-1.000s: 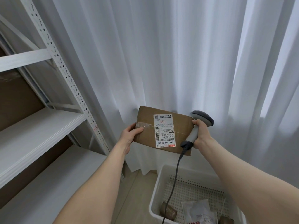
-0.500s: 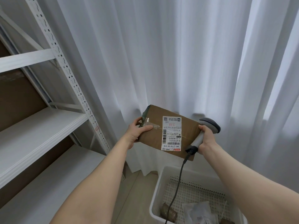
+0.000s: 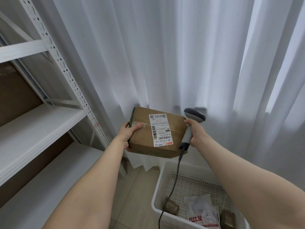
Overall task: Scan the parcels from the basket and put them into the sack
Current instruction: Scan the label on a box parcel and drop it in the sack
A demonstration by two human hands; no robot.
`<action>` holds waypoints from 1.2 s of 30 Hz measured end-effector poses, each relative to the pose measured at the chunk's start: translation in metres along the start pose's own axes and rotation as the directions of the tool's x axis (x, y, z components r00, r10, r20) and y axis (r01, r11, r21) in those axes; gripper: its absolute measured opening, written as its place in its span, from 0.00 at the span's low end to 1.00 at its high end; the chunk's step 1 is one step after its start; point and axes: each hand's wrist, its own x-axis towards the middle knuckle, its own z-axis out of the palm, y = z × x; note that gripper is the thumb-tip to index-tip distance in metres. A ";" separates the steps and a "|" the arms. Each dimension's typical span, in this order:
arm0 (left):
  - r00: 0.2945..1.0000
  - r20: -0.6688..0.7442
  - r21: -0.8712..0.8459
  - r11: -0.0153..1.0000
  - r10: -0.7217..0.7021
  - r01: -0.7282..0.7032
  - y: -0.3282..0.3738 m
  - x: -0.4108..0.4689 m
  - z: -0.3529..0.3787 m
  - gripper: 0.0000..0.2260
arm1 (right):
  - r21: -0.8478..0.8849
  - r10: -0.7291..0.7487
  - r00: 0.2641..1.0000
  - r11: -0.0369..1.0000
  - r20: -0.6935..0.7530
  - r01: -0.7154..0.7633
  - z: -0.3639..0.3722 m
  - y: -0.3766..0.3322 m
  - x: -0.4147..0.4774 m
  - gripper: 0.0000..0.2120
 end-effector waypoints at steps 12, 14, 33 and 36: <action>0.962 -0.271 -0.104 0.992 0.036 -0.066 -0.019 0.006 -0.026 0.37 | -0.532 0.042 0.945 0.834 0.325 0.146 0.016 0.026 -0.014 0.07; 0.961 -0.277 -0.118 0.992 0.017 -0.052 -0.021 0.009 -0.035 0.37 | -0.558 0.057 0.933 0.814 0.356 0.163 0.018 0.029 -0.015 0.08; 0.982 -0.185 -0.170 0.985 -0.032 0.000 -0.031 0.033 -0.068 0.35 | -0.704 0.094 0.939 0.688 0.330 0.178 0.040 0.025 -0.048 0.07; 0.983 -0.178 -0.175 0.985 -0.045 0.014 -0.034 0.035 -0.069 0.34 | -0.700 0.091 0.945 0.695 0.315 0.167 0.040 0.027 -0.052 0.06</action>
